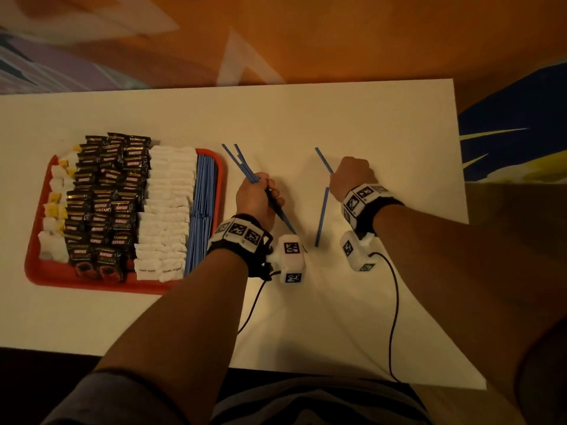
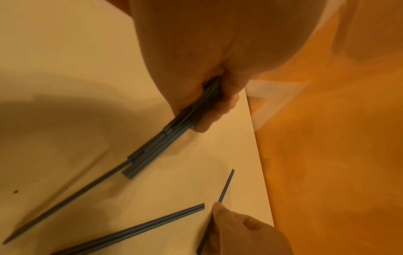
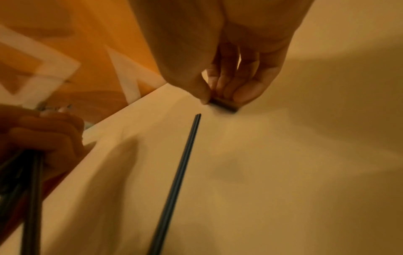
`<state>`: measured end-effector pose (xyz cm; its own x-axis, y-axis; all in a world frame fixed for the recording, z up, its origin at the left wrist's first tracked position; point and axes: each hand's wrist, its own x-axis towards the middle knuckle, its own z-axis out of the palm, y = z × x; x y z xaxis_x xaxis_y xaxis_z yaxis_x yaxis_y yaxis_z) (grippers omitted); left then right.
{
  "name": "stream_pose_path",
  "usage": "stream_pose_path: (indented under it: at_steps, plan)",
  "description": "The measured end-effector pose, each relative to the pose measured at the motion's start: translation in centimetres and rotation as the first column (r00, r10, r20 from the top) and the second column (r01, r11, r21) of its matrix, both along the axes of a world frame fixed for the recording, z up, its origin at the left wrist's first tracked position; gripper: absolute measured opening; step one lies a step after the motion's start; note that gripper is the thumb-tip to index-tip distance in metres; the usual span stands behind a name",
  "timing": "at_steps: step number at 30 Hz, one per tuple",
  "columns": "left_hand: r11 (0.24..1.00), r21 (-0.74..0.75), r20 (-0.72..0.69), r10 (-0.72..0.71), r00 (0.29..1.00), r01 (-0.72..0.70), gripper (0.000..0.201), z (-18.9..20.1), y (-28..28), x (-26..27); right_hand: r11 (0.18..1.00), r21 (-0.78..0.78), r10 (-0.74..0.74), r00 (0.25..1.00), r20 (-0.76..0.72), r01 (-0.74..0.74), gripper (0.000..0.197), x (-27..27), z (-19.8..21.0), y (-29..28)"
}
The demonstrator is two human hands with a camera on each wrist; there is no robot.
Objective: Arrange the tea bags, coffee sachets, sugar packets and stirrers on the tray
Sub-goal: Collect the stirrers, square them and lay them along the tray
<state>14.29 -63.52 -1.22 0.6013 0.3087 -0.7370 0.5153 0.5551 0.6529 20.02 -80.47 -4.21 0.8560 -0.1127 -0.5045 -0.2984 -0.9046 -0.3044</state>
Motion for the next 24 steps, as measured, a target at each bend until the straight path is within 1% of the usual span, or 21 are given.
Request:
stream_pose_path:
  at_steps: [3, 6, 7, 10, 11, 16, 19, 22, 24]
  plan:
    - [0.998, -0.048, -0.012, 0.035, 0.999, -0.036, 0.026, 0.0, 0.7, 0.0, 1.0, -0.003, -0.008, 0.999, -0.032, 0.008, 0.031, -0.3, 0.0, -0.2]
    - [0.997, -0.07, -0.021, 0.038, 0.999, -0.039, 0.024, 0.0, 0.9, -0.2, 1.0, -0.002, 0.013, 0.999, -0.03, -0.013, 0.033, -0.7, 0.1, -0.2]
    - [0.996, -0.077, -0.025, 0.034, 0.999, -0.036, 0.025, 0.0, 1.0, -0.3, 1.0, 0.001, 0.016, 1.0, -0.021, -0.016, 0.033, -0.9, 0.1, -0.1]
    - [0.998, -0.066, -0.048, 0.006, 0.999, -0.009, 0.046, 0.0, 0.7, -0.5, 0.999, 0.045, -0.02, 0.999, 0.026, 0.018, 0.03, -1.4, 0.5, 0.1]
    - [0.999, -0.055, -0.062, -0.001, 0.998, -0.003, 0.05, 0.0, 0.6, -0.5, 0.997, 0.063, -0.044, 0.998, 0.042, 0.041, 0.031, -1.5, 0.7, 0.0]
    - [0.999, -0.039, -0.079, -0.001, 0.997, -0.003, 0.052, 0.3, 0.0, -0.6, 0.982, 0.146, -0.133, 0.988, 0.078, 0.121, 0.041, -3.4, 1.5, -0.1]
    - [0.999, -0.037, -0.078, -0.009, 0.997, 0.006, 0.052, 0.6, -0.1, -0.7, 0.969, 0.195, -0.16, 0.987, 0.02, 0.153, 0.043, -5.6, 1.5, 0.8]
    - [0.999, -0.043, -0.065, -0.023, 0.998, 0.02, 0.052, 1.1, 0.1, -1.1, 0.988, 0.109, -0.096, 0.992, -0.086, 0.105, 0.046, -7.7, 1.4, 2.4]
    - [0.998, -0.056, -0.058, -0.02, 0.998, 0.017, 0.052, 1.4, 0.4, -1.4, 0.997, 0.055, -0.052, 0.992, -0.118, 0.058, 0.041, -8.6, 1.0, 3.5]
